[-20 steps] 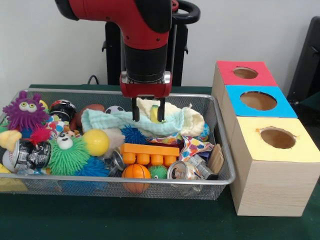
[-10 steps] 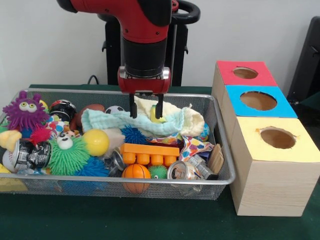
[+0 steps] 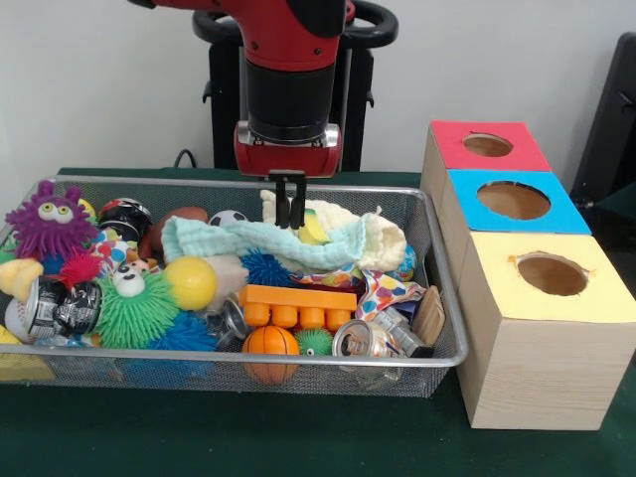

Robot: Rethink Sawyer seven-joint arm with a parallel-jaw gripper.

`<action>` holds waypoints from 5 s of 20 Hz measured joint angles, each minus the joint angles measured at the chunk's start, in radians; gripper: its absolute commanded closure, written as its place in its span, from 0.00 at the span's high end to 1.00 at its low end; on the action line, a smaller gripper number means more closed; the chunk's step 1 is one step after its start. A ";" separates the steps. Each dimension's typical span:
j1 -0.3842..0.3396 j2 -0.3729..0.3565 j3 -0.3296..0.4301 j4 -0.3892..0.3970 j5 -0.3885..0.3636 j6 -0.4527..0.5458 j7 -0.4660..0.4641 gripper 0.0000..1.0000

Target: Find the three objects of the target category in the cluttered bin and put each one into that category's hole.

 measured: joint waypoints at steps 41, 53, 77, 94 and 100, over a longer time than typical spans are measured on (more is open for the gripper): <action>0.082 -0.036 -0.052 0.033 0.000 0.000 0.000 1.00; 0.094 -0.043 -0.054 0.035 0.000 0.000 0.000 1.00; 0.090 0.174 -0.071 0.032 0.002 -0.137 0.000 1.00; 0.101 0.230 -0.081 -0.004 0.018 -0.167 0.000 1.00; 0.098 0.212 -0.081 -0.004 0.042 -0.128 0.000 1.00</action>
